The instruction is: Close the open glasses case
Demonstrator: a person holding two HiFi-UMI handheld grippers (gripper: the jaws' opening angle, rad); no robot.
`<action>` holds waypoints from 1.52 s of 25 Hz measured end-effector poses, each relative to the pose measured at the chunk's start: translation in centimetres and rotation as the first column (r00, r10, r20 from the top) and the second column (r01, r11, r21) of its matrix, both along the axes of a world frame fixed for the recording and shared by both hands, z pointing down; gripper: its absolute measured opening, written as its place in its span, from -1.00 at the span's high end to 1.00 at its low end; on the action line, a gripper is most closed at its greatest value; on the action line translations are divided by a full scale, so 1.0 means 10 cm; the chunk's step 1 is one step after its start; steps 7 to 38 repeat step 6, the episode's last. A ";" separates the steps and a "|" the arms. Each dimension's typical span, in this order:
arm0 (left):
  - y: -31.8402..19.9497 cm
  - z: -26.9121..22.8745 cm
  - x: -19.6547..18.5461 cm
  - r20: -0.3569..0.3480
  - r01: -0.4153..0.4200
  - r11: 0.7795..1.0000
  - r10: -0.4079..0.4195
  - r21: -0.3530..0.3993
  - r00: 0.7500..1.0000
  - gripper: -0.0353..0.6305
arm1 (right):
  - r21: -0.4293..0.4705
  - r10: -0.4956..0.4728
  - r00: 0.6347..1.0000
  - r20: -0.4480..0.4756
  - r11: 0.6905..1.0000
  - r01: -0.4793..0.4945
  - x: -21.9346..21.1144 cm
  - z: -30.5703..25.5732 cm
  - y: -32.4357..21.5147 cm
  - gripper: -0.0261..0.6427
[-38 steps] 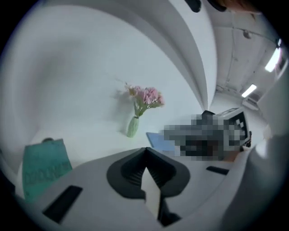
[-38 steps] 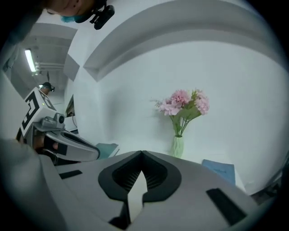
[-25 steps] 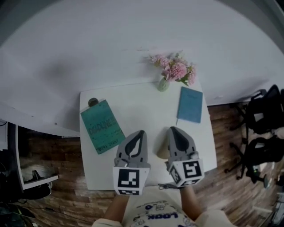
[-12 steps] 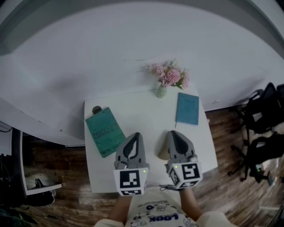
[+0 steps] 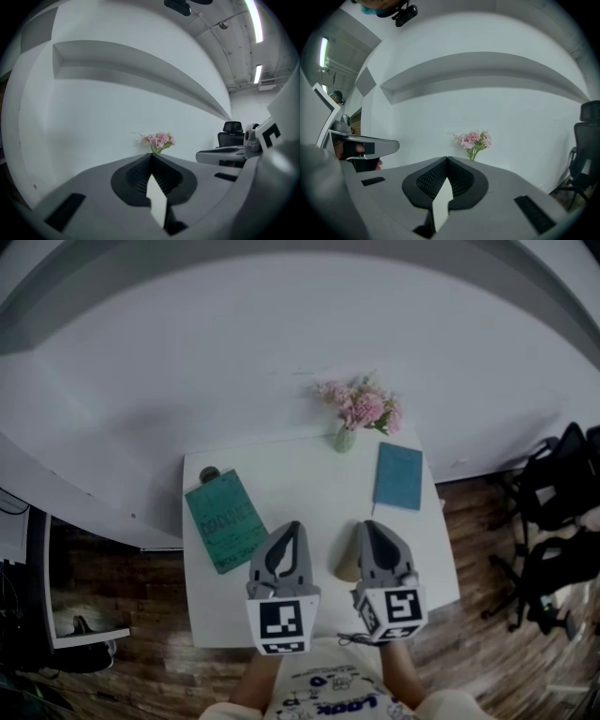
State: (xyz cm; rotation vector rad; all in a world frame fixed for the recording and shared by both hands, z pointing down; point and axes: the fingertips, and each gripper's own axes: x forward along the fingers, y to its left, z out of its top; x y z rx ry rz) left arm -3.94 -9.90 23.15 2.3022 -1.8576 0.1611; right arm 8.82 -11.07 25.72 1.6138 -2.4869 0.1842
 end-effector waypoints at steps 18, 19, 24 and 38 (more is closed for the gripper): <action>0.01 0.00 -0.02 0.002 0.010 1.000 -0.010 0.000 1.000 0.89 | 0.008 -0.010 1.000 -0.004 1.000 0.010 -0.03 -0.01 0.01 0.92; 0.01 0.00 -0.02 0.002 0.010 1.000 -0.010 0.000 1.000 0.89 | 0.008 -0.010 1.000 -0.004 1.000 0.010 -0.03 -0.01 0.01 0.92; 0.01 0.00 -0.02 0.002 0.010 1.000 -0.010 0.000 1.000 0.89 | 0.008 -0.010 1.000 -0.004 1.000 0.010 -0.03 -0.01 0.01 0.92; 0.01 0.00 -0.02 0.002 0.010 1.000 -0.010 0.000 1.000 0.89 | 0.008 -0.010 1.000 -0.004 1.000 0.010 -0.03 -0.01 0.01 0.92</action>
